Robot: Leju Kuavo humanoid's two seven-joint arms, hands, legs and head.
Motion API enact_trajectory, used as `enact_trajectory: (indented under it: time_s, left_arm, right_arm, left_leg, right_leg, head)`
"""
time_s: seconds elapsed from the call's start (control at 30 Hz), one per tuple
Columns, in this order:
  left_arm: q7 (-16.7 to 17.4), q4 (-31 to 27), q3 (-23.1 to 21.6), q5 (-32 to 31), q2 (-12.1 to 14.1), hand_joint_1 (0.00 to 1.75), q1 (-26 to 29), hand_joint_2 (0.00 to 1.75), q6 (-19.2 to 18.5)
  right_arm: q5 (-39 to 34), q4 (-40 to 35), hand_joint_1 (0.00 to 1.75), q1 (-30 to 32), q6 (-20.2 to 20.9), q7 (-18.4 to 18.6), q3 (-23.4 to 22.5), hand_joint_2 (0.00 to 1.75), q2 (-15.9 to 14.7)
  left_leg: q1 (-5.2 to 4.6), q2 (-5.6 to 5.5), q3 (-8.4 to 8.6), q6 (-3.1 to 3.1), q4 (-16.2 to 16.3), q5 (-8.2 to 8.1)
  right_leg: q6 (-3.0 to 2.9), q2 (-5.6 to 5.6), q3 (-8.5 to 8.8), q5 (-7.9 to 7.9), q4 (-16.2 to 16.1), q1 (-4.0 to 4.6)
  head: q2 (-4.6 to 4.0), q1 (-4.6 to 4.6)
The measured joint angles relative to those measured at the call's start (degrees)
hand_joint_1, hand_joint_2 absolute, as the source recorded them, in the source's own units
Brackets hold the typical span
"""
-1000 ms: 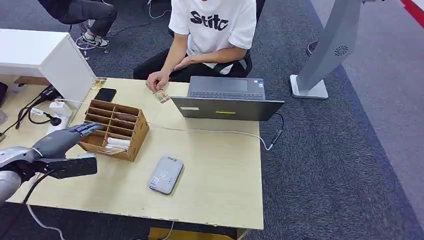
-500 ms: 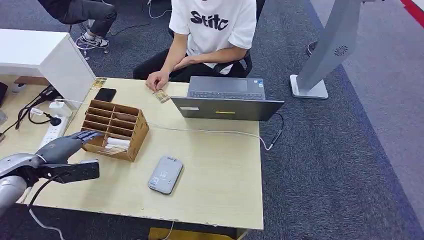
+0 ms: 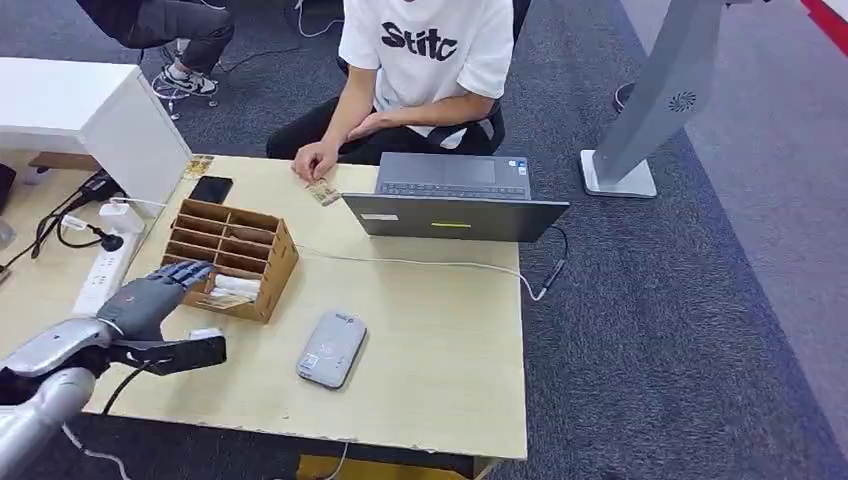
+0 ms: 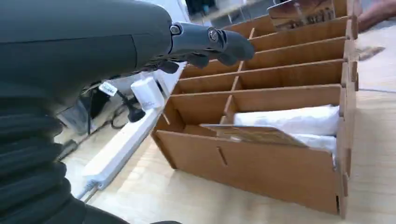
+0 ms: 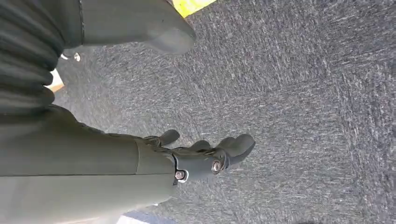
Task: Pass the card to the sensor for recognition and then transmit it.
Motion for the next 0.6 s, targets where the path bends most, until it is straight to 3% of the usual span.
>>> enact_trajectory:
  time_s: [0.1,0.2,0.23,0.4,0.6]
  left_arm:
    - [-0.13,4.25,0.48,-3.7,-4.59,0.0,1.86,1.75,4.33]
    - [-0.22,7.56,3.35,-9.29,-9.93,0.0,4.06,1.75,13.97]
    - [-0.2,8.35,4.31,-10.51,-11.24,0.0,4.42,1.75,14.94]
    - [-0.33,10.68,7.72,-13.26,-16.27,0.0,6.05,1.75,14.85]
    - [-1.38,11.99,11.24,-15.09,-18.81,0.0,6.48,1.75,13.74]
  right_arm:
    - [0.65,0.0,0.0,0.0,-0.07,-0.02,-0.24,1.75,0.15]
    - [1.86,0.0,0.0,0.1,-0.22,-0.11,-0.31,1.75,0.24]
    - [2.34,0.0,0.0,0.04,-0.24,-0.11,-0.31,1.75,0.28]
    - [2.99,0.0,0.0,0.07,-0.24,-0.09,-0.33,1.75,0.35]
    - [3.56,0.0,0.0,0.05,-0.24,-0.09,-0.96,1.75,0.35]
  left_leg:
    - [-0.01,0.01,0.0,0.0,0.01,0.0]
    - [-0.02,-0.05,-0.01,0.01,0.02,-0.01]
    - [-0.02,-0.13,-0.02,0.01,0.01,-0.01]
    - [-0.02,-0.09,-0.01,0.02,0.01,-0.01]
    - [0.02,-0.09,0.0,0.01,0.0,-0.01]
  right_leg:
    - [0.0,-0.01,0.01,0.0,-0.01,0.0]
    - [0.01,-0.08,0.02,0.0,-0.03,-0.02]
    - [0.01,-0.14,0.04,0.0,-0.03,-0.02]
    - [0.01,-0.11,0.03,0.0,-0.03,-0.01]
    - [0.0,-0.11,0.03,0.0,-0.02,0.02]
  head:
    - [0.0,0.04]
    - [0.0,-0.02]
    - [0.0,0.07]
    - [0.0,0.07]
    - [0.0,0.02]
